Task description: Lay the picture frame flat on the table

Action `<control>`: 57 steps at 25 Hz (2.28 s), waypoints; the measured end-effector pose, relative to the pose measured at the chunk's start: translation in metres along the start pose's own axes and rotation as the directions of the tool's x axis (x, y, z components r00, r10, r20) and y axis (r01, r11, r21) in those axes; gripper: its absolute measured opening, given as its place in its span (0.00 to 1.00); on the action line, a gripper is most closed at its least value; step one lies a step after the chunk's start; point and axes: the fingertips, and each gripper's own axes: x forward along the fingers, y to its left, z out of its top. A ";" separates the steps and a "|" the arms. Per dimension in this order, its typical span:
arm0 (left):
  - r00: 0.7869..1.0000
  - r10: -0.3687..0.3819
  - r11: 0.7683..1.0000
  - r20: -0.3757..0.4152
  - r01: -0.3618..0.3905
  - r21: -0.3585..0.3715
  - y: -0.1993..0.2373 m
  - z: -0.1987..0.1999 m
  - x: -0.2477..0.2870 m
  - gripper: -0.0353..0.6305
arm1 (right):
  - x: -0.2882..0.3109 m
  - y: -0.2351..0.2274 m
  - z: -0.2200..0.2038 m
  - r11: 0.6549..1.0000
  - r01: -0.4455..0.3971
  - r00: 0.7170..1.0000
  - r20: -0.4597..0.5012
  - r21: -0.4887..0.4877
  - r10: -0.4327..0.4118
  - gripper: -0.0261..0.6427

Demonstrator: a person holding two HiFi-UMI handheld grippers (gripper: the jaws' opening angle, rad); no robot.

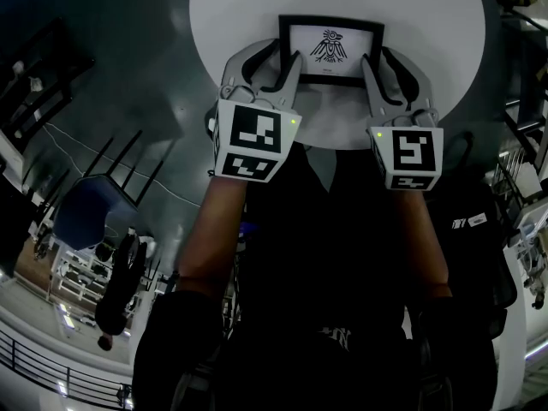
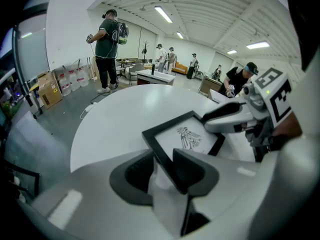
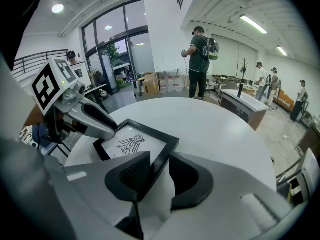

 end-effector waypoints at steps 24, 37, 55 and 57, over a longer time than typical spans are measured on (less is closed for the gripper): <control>0.954 -0.017 1.000 0.299 0.017 0.003 -0.008 0.158 -0.147 0.19 | -0.124 0.008 0.193 0.984 -0.056 0.948 0.299 -0.170 0.106 0.11; 0.844 0.033 0.993 0.536 -0.091 0.081 -0.029 0.272 -0.325 0.06 | -0.303 0.040 0.342 0.933 -0.034 0.811 0.535 -0.359 0.236 0.04; 0.666 0.026 0.997 0.746 -0.074 0.032 -0.153 0.286 -0.463 0.06 | -0.480 0.045 0.330 0.765 -0.391 0.447 0.621 -0.512 0.644 0.04; 0.670 -0.004 0.995 0.743 -0.075 0.072 -0.169 0.285 -0.468 0.06 | -0.487 0.054 0.326 0.732 -0.418 0.415 0.604 -0.537 0.680 0.04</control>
